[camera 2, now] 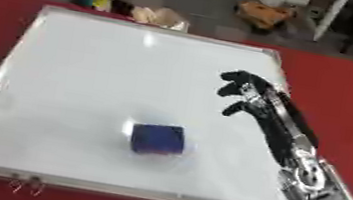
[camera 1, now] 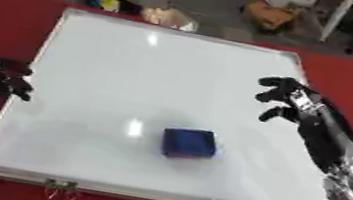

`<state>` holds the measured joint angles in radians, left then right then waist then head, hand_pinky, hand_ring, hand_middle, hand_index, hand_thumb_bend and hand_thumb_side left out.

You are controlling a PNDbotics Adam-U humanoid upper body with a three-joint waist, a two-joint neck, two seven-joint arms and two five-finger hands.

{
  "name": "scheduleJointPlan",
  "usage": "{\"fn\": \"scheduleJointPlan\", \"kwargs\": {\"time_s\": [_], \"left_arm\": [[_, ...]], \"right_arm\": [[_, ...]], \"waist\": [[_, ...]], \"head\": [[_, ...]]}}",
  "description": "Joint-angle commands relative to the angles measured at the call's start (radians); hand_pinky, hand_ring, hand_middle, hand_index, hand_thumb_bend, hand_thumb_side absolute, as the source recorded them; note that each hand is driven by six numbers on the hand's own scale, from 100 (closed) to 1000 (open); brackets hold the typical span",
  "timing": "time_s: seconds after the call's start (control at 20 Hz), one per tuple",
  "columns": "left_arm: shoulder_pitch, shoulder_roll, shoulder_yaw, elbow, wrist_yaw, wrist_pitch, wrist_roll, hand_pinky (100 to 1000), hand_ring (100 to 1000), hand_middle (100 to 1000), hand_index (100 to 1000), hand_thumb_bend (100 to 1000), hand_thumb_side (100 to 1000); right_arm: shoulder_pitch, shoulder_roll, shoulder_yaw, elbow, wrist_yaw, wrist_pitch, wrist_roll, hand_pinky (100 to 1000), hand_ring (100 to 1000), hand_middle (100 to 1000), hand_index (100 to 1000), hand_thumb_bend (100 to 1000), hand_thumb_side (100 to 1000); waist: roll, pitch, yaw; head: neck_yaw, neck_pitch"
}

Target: Wipe the whiteboard clean with a brush.

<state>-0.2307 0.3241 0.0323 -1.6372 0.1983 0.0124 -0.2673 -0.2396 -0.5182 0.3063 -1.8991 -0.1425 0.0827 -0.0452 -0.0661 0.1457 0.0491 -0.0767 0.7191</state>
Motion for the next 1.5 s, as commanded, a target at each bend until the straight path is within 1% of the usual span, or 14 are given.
{"fn": "scheduleJointPlan", "kwargs": {"time_s": [0.05, 0.25, 0.45, 0.5, 0.6, 0.7, 0.75, 0.95, 1.05, 1.1, 1.2, 1.4, 1.45, 1.5], "left_arm": [[-0.018, 0.011, -0.002, -0.013, 0.005, -0.002, -0.004, 533, 557, 610, 672, 786, 1000], [-0.019, 0.011, -0.003, -0.013, 0.005, -0.001, -0.004, 532, 557, 610, 672, 787, 1000], [-0.020, 0.011, -0.003, -0.013, 0.005, -0.001, -0.005, 532, 557, 610, 672, 787, 1000], [-0.020, 0.011, -0.003, -0.013, 0.006, -0.001, -0.005, 532, 557, 611, 672, 788, 1000], [-0.020, 0.011, -0.004, -0.013, 0.005, 0.000, -0.005, 532, 557, 611, 672, 788, 1000], [-0.020, 0.011, -0.004, -0.013, 0.005, 0.000, -0.005, 532, 557, 611, 672, 789, 1000], [-0.020, 0.011, -0.004, -0.013, 0.005, 0.000, -0.005, 532, 557, 611, 672, 788, 1000], [-0.020, 0.011, -0.004, -0.013, 0.005, 0.001, -0.005, 532, 557, 611, 672, 789, 1000], [-0.020, 0.011, -0.004, -0.013, 0.005, 0.001, -0.005, 532, 557, 611, 672, 789, 1000], [-0.020, 0.011, -0.004, -0.013, 0.005, 0.001, -0.005, 532, 557, 611, 672, 789, 1000], [-0.020, 0.011, -0.004, -0.013, 0.005, 0.001, -0.005, 532, 557, 611, 672, 789, 1000], [-0.021, 0.011, -0.005, -0.013, 0.004, 0.001, -0.006, 532, 557, 611, 673, 790, 1000], [-0.021, 0.012, -0.005, -0.013, 0.004, 0.001, -0.006, 532, 557, 611, 673, 790, 1000], [-0.021, 0.012, -0.005, -0.013, 0.004, 0.001, -0.006, 532, 557, 611, 672, 790, 1000]], "right_arm": [[-0.020, -0.036, -0.003, -0.025, 0.018, -0.002, 0.017, 565, 763, 809, 540, 100, 932], [-0.033, -0.049, -0.001, -0.028, 0.035, -0.002, 0.038, 570, 770, 812, 508, 100, 922], [-0.046, -0.062, 0.002, -0.034, 0.059, 0.000, 0.061, 577, 774, 811, 465, 100, 889], [-0.049, -0.065, 0.003, -0.036, 0.066, 0.001, 0.068, 580, 777, 807, 448, 100, 847], [-0.057, -0.071, 0.006, -0.040, 0.085, 0.003, 0.085, 584, 779, 805, 442, 100, 805], [-0.063, -0.077, 0.009, -0.042, 0.103, 0.005, 0.104, 591, 781, 801, 432, 100, 728], [-0.066, -0.080, 0.011, -0.043, 0.112, 0.006, 0.114, 592, 781, 800, 431, 100, 717], [-0.078, -0.093, 0.016, -0.052, 0.157, 0.009, 0.163, 611, 789, 798, 416, 100, 471], [-0.084, -0.098, 0.018, -0.055, 0.184, 0.009, 0.190, 618, 790, 797, 415, 100, 406], [-0.087, -0.101, 0.020, -0.057, 0.198, 0.009, 0.203, 622, 793, 795, 419, 100, 330], [-0.092, -0.105, 0.022, -0.060, 0.228, 0.009, 0.231, 633, 794, 792, 424, 100, 243], [-0.105, -0.116, 0.030, -0.067, 0.284, 0.006, 0.290, 664, 800, 793, 426, 100, 185], [-0.107, -0.118, 0.031, -0.070, 0.299, 0.005, 0.305, 664, 800, 793, 426, 100, 185], [-0.111, -0.122, 0.032, -0.074, 0.313, 0.004, 0.319, 678, 800, 790, 426, 100, 159]], "waist": [[0.002, -0.012, 0.003], [0.000, -0.012, 0.010], [-0.002, -0.011, 0.015], [-0.002, -0.012, 0.015], [-0.003, -0.011, 0.017], [-0.004, -0.011, 0.019], [-0.005, -0.011, 0.019], [-0.007, -0.012, 0.020], [-0.008, -0.012, 0.021], [-0.008, -0.012, 0.022], [-0.009, -0.012, 0.023], [-0.011, -0.012, 0.026], [-0.011, -0.012, 0.027], [-0.012, -0.012, 0.028]], "head": [[-0.003, -0.010], [-0.004, -0.012], [-0.005, -0.012], [-0.005, -0.011], [-0.005, -0.011], [-0.005, -0.011], [-0.005, -0.011], [-0.004, -0.012], [-0.004, -0.012], [-0.004, -0.012], [-0.003, -0.011], [-0.002, -0.012], [-0.002, -0.012], [-0.002, -0.012]]}}
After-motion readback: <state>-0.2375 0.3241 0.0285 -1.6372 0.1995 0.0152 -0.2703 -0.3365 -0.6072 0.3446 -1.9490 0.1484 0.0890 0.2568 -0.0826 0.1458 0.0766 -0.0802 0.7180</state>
